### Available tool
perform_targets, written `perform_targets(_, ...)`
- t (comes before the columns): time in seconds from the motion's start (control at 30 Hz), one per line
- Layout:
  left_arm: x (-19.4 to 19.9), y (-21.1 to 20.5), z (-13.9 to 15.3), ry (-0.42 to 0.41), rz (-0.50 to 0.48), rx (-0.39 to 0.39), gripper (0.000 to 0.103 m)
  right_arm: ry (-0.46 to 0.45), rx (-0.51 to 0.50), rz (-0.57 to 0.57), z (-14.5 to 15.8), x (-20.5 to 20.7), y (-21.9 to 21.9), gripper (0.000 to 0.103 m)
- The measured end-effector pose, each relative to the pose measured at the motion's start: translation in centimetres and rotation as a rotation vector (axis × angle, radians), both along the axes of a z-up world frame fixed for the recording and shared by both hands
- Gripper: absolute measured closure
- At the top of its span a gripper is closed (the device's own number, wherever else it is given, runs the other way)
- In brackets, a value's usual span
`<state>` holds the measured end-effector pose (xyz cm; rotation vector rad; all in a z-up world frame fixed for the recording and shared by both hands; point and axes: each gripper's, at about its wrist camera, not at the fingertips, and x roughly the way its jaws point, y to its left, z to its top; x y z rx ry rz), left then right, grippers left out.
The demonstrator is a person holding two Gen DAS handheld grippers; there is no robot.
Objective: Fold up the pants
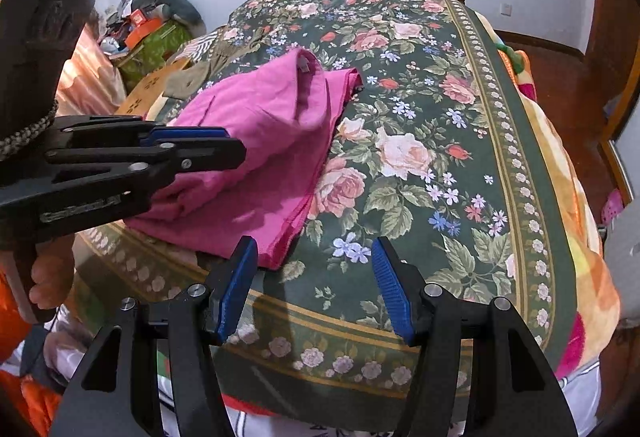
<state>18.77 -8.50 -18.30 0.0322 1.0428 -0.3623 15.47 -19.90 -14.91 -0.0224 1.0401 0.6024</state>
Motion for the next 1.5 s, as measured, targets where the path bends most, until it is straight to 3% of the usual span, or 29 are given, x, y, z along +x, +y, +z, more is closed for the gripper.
perform_targets(0.1, -0.6, 1.1, 1.5, -0.067, 0.014, -0.028, 0.019, -0.008, 0.013, 0.000, 0.4, -0.1, 0.3, 0.048)
perform_targets(0.13, -0.7, 1.5, 1.8, -0.096, 0.028, -0.025, 0.017, -0.012, 0.017, 0.001, 0.6, -0.1, 0.5, 0.048)
perform_targets(0.23, -0.5, 2.9, 2.2, -0.118, 0.081, 0.031, 0.017, -0.029, 0.030, 0.001, 1.1, -0.1, 1.0, 0.038)
perform_targets(0.53, 2.6, 10.0, 1.5, -0.128, 0.291, 0.171, 0.017, -0.026, 0.070, 0.025, 0.9, 0.8, 4.0, 0.038)
perform_targets(0.77, 7.8, 12.9, -0.9, -0.077, 0.300, 0.304, 0.017, 0.049, 0.004, 0.073, -2.6, 1.1, 5.9, 0.038)
perform_targets(1.0, 14.1, 13.6, -6.4, 0.026, 0.250, 0.534, 0.017, 0.019, -0.008, 0.132, -3.1, 1.5, 5.5, 0.038)
perform_targets(1.07, 15.0, 14.0, -7.4, 0.051, 0.239, 0.530, 0.014, 0.006, -0.025, 0.135, -3.3, 2.1, 5.4, 0.038)
perform_targets(1.13, 15.7, 14.9, -8.4, 0.078, 0.258, 0.515, 0.000, -0.016, -0.043, 0.130, -3.5, 2.7, 5.3, 0.038)
perform_targets(1.23, 15.4, 17.9, -9.4, 0.131, 0.319, 0.343, 0.000, -0.024, -0.037, 0.102, -3.7, 4.0, 4.8, 0.038)
perform_targets(1.3, 14.6, 19.3, -9.6, 0.149, 0.354, 0.278, 0.000, -0.032, -0.053, 0.069, -3.5, 4.7, 4.6, 0.038)
perform_targets(1.5, 10.2, 20.3, -8.5, 0.094, 0.400, 0.316, 0.000, -0.074, -0.042, -0.019, -1.7, 5.5, 2.7, 0.038)
